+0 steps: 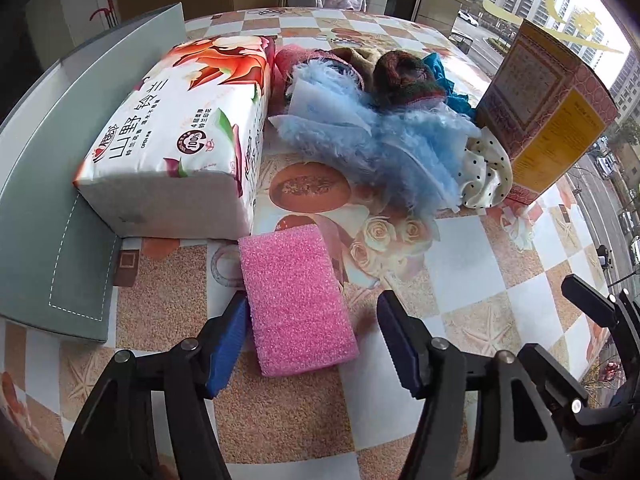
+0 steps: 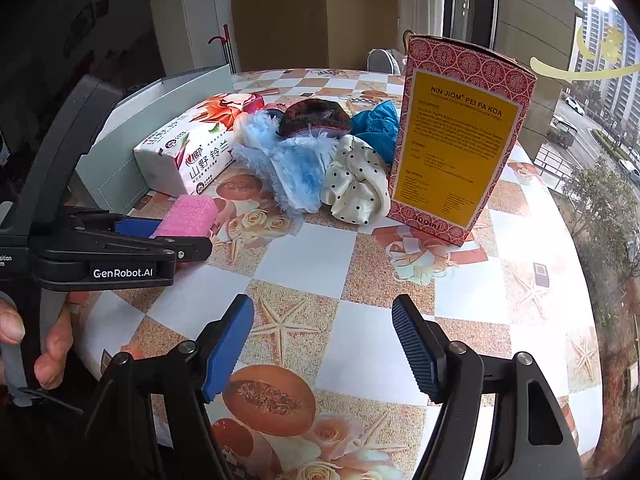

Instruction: Organize soft objects

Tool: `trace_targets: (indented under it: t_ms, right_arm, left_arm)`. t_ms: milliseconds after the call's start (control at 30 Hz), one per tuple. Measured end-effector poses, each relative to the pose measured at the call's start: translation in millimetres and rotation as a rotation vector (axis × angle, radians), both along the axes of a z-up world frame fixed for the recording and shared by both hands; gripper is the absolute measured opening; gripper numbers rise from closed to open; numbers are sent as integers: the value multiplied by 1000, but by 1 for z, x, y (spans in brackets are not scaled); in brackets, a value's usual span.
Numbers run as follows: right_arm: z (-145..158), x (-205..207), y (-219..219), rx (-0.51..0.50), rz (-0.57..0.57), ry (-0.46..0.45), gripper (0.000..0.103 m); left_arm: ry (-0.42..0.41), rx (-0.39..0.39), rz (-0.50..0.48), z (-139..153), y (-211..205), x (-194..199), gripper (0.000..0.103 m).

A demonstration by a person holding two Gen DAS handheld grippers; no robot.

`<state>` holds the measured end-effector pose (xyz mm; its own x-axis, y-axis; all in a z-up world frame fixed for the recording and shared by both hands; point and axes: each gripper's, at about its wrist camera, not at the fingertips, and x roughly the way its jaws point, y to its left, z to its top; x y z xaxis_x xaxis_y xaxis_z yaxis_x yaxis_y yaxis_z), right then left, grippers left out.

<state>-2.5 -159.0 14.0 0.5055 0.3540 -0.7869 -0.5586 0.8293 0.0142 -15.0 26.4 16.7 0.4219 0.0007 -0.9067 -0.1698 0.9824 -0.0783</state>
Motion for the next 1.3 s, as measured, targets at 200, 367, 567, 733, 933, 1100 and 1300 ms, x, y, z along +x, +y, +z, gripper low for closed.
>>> trace_targets:
  t_ms: [200,367,567,733,933,1100,1300]
  right_arm:
    - [11,13,8,7,18,-19,73]
    - [24,39,47,23,121,-8,73]
    - [12,77,109,-103,199,-45,73]
    - [-16,107,150,-222,217,-58,73]
    - [-10,94,137,-198,253,36,33]
    - [30,38,70,-89,178,7,33]
    - [4,35,9,-154,-56,143,46]
  left_arm:
    - [-19,64,46,-2,8,-4,48]
    - [-48,72,65,-5,14,-18,48]
    - [-47,68,66,-4,18,-23,49]
    - [-46,67,59,-4,20,-26,49]
    - [-37,69,50,-2,22,-27,49]
    - [-29,72,37,0,20,-29,48]
    - [-24,68,-56,1,-9,-15,48]
